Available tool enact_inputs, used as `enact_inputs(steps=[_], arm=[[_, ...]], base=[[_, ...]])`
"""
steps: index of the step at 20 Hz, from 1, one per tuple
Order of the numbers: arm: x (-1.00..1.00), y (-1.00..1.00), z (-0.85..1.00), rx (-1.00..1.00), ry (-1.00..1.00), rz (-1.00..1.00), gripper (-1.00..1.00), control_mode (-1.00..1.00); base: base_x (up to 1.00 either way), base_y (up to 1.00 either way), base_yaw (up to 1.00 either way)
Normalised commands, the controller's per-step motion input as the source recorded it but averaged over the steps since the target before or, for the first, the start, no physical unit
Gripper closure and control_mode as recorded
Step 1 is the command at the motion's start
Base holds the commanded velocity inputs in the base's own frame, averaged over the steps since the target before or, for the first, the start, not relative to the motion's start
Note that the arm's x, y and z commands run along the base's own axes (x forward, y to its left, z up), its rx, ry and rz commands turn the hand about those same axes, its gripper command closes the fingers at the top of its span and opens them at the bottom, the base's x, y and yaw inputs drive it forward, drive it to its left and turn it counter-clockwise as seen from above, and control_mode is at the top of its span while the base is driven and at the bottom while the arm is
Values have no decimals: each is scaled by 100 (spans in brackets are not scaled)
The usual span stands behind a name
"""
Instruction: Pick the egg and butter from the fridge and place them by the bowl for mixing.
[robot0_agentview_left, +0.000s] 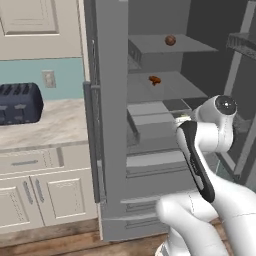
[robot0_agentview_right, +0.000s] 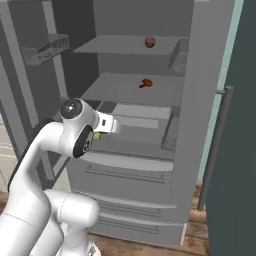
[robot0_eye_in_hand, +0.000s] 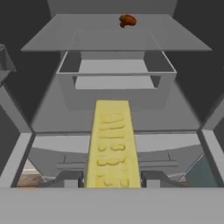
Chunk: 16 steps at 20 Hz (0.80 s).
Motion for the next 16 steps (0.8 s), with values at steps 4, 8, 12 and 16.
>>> enact_inputs(steps=[4, 8, 12, 16], arm=[[0, 0, 0, 0, 0, 0, 100, 100], [0, 0, 0, 0, 0, 0, 100, 100], [0, 0, 0, 0, 0, 0, 100, 100], [0, 0, 0, 0, 0, 0, 100, 100]], base=[[-74, 0, 0], [-74, 0, 0], [-69, 0, 0], [-56, 6, 5]])
